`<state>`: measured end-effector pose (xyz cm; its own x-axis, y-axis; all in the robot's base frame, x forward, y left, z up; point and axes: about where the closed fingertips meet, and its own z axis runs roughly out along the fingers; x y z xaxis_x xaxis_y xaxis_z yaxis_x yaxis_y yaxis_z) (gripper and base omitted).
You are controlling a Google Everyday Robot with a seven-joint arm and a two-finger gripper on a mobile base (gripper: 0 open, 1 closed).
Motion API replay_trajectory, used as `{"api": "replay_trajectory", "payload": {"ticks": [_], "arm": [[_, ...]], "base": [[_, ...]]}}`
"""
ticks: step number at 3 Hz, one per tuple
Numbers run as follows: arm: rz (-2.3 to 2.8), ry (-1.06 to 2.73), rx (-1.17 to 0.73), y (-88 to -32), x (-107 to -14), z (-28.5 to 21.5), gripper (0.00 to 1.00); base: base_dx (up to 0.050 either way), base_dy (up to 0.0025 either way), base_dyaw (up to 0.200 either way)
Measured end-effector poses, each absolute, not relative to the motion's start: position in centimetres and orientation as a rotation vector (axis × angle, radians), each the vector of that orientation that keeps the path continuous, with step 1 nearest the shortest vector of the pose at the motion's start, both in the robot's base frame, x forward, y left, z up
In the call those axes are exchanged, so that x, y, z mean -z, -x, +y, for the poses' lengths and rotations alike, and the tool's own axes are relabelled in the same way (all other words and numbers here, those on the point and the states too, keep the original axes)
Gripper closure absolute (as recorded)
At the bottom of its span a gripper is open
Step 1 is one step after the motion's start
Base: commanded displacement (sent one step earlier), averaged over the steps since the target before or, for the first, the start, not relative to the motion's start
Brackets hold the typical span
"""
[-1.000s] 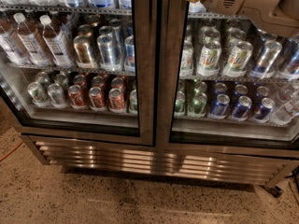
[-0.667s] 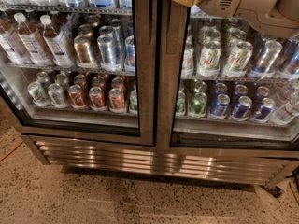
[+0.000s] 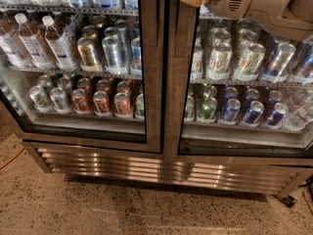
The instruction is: Open right fridge door
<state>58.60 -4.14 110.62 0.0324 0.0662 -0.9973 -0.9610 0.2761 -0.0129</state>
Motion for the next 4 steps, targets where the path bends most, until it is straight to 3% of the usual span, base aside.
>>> {"api": "replay_trajectory", "payload": {"ticks": [1, 2, 4], "arm": [[1.261, 0.963, -1.018, -58.60, -110.62, -4.13, 1.00], [1.261, 0.963, -1.018, -58.60, -110.62, -4.13, 1.00], [1.261, 0.964, -1.019, -58.60, -110.62, -4.12, 0.59]], "base": [[0.000, 0.00000, 0.000], [0.000, 0.00000, 0.000], [0.000, 0.00000, 0.000]]}}
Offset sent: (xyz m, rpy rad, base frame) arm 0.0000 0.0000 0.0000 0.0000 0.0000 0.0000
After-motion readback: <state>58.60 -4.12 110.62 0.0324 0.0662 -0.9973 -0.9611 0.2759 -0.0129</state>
